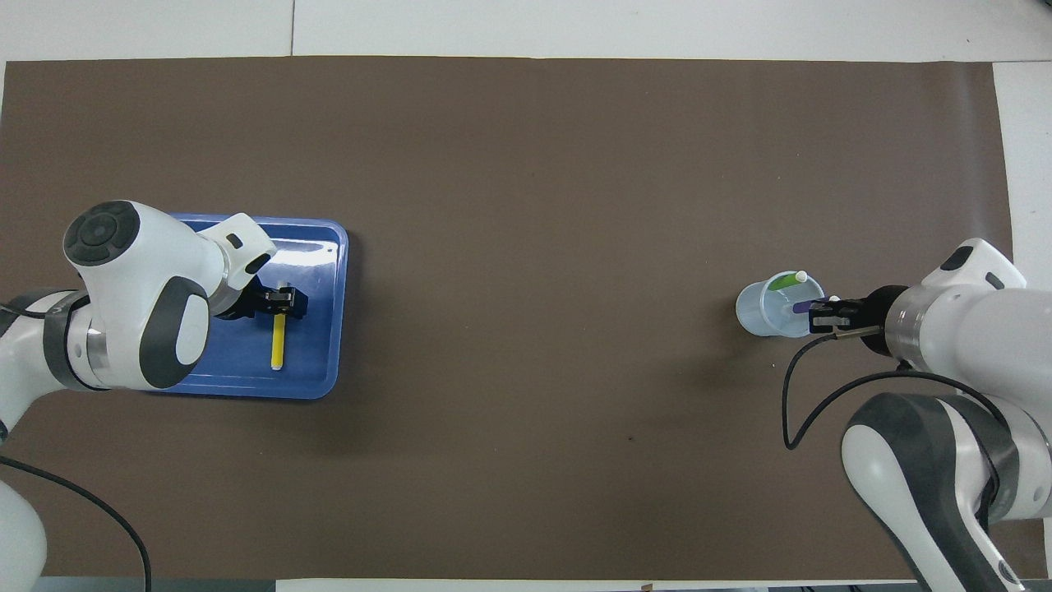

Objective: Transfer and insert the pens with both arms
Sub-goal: 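Insert the purple pen into the cup while the left gripper grasps yellow pen, then lift the yellow pen with the left gripper while the right gripper withdraws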

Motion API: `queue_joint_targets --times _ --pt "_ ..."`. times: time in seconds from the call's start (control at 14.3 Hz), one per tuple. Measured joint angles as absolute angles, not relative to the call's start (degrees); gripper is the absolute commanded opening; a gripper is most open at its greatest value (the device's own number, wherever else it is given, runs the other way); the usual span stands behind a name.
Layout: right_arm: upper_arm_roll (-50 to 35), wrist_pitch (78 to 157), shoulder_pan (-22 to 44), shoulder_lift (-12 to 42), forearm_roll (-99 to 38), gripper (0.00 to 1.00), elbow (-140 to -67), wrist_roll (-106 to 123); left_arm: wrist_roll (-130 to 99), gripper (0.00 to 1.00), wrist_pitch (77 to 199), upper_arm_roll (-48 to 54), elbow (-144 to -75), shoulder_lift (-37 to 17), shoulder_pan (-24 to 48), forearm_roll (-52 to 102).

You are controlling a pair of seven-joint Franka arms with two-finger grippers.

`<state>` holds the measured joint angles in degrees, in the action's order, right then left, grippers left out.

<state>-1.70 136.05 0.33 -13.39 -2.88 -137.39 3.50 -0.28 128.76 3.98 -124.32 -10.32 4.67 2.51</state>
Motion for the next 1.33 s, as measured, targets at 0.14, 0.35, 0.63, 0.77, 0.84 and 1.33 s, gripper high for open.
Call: queue_joint_targets --times 0.14,0.35,0.63,0.77,0.84,1.33 --pt "-1.60 137.58 0.33 -12.09 -2.88 0.00 -137.49 3.50 -0.28 0.19 128.67 3.98 -124.32 -10.32 4.69 2.51" --pt "-1.24 139.85 0.33 -9.95 -2.88 0.00 -137.58 3.50 -0.28 0.00 128.47 3.96 -124.32 -10.30 4.71 2.48" --pt "-0.90 140.61 0.32 -8.54 -2.88 0.00 -137.58 3.50 -0.28 0.00 128.43 3.89 -124.30 -10.27 4.71 2.43" --pt "-0.88 140.61 0.32 -8.37 -2.88 0.00 -137.59 3.50 -0.28 0.00 128.42 3.87 -124.30 -10.27 4.71 2.43" --pt "-0.88 140.61 0.32 -8.33 -2.88 0.00 -137.59 3.50 -0.28 0.00 128.33 3.85 -124.26 -10.27 4.70 2.43" --pt "-0.86 140.75 0.31 -7.81 -2.88 0.00 -137.54 3.50 -1.42 0.00 110.79 3.58 -111.84 -10.14 3.67 2.55"
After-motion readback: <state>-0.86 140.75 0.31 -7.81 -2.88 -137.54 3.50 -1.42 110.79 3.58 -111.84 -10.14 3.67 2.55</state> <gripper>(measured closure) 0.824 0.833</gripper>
